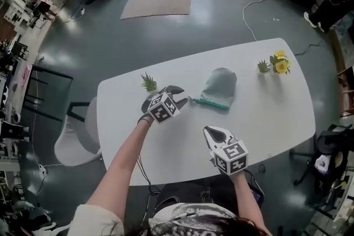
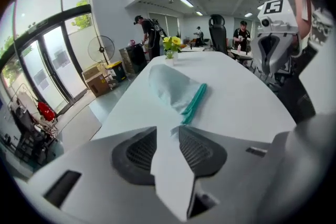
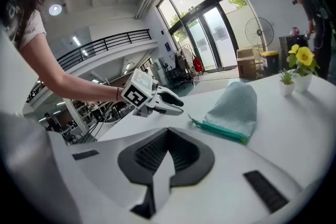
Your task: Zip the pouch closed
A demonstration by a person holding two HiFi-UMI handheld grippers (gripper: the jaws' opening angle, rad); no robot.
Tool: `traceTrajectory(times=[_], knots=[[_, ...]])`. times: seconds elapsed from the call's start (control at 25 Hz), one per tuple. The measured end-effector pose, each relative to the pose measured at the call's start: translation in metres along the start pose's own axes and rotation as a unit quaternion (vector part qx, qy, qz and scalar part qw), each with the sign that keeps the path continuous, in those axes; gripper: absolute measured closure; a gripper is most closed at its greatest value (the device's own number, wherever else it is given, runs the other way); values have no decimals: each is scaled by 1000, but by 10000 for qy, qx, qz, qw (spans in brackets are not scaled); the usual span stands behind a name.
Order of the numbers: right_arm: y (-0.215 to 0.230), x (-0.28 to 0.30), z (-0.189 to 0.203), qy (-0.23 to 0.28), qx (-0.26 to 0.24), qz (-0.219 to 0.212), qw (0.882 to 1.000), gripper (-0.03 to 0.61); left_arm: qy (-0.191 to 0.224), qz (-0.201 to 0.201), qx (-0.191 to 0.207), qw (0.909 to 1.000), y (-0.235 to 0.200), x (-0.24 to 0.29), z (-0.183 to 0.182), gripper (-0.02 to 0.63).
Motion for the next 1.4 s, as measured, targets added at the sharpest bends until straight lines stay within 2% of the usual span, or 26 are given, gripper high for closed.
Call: traceTrajectory(times=[0.16,0.32,0.4,0.56,0.8,1.08,1.12,1.2,1.4], knots=[[9,2,7,-120,109,-38,9999,580,-308,378,648,9967,-2,20,0,488],[12,5,14,-200,210,-78,9995,580,-461,757,1231,9884,6,35,-3,488],[14,7,15,-233,238,-90,9994,580,-489,868,1369,9856,8,43,-6,491],[18,9,16,-269,265,-94,9992,580,-510,1024,1412,9833,14,49,-9,549],[23,10,16,-274,318,77,9991,580,-393,1444,1001,9837,34,36,-9,586],[32,16,23,-440,319,470,9974,578,-76,1706,2,9853,61,22,-13,591],[32,17,24,-482,313,515,9970,573,-38,1696,-80,9855,64,19,-14,591],[33,20,26,-585,312,549,9963,518,45,1696,-160,9854,73,14,-16,591],[36,26,35,-846,287,598,9942,480,212,1712,-306,9845,91,0,-22,591]])
Point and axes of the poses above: the fingertips, and each gripper's own axes: x forward along the fingers, y to its right, z out of its underside, the point moved 8 cm from there along -x, backward along the fingers, and after that the axes turned 11 degrees about -z, right-handed, at the moved point
